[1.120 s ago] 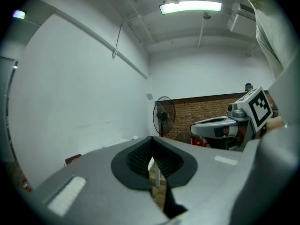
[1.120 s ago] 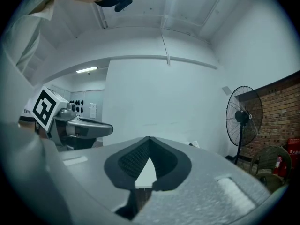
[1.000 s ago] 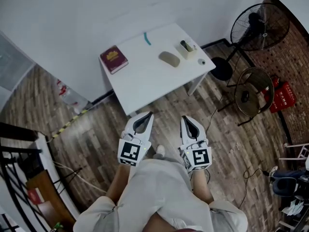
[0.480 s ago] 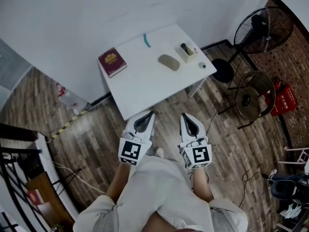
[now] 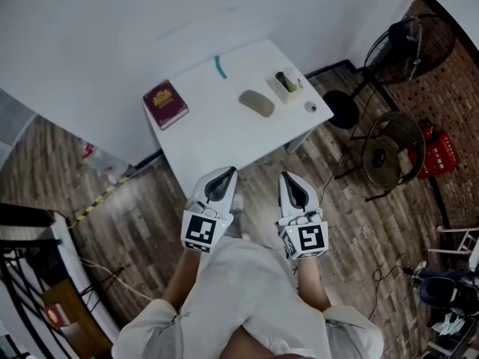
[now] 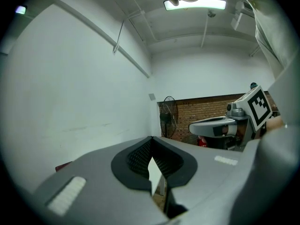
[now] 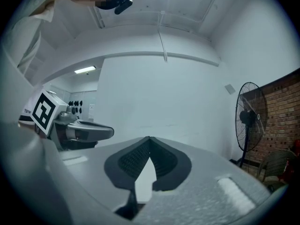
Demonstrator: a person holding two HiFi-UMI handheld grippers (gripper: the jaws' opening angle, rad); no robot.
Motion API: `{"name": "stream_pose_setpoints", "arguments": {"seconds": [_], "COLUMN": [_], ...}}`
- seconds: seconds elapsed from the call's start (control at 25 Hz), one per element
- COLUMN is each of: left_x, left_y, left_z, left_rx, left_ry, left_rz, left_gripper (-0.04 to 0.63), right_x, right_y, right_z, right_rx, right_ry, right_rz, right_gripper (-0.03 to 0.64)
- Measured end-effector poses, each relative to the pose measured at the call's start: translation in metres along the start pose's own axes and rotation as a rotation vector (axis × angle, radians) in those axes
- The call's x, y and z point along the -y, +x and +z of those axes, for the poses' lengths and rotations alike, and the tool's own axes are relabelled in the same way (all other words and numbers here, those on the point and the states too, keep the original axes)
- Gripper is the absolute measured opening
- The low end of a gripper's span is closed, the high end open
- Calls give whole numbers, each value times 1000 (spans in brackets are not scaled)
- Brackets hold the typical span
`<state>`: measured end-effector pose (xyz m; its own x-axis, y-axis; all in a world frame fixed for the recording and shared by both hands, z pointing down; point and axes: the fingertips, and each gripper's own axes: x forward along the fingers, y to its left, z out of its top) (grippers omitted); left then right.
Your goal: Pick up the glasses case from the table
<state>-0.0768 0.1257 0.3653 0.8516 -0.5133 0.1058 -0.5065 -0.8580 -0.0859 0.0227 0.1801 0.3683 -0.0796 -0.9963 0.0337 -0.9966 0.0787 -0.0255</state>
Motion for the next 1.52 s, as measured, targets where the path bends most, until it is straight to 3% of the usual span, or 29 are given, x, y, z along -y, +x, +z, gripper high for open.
{"name": "stream_pose_setpoints", "arguments": {"seconds": [0.8, 1.52], "left_x": [-96, -153], "left_y": [112, 178], "left_z": [6, -34], "left_rx": [31, -28], "left_ry": [-36, -93], "left_rz": [-64, -124], "left_gripper": [18, 18], "right_x": [52, 90], "right_y": [122, 196], "right_z": [-2, -26], "right_rx": [-45, -133], "right_ry": [-20, -41], "right_rz": [-56, -136], "right_gripper": [17, 17]}}
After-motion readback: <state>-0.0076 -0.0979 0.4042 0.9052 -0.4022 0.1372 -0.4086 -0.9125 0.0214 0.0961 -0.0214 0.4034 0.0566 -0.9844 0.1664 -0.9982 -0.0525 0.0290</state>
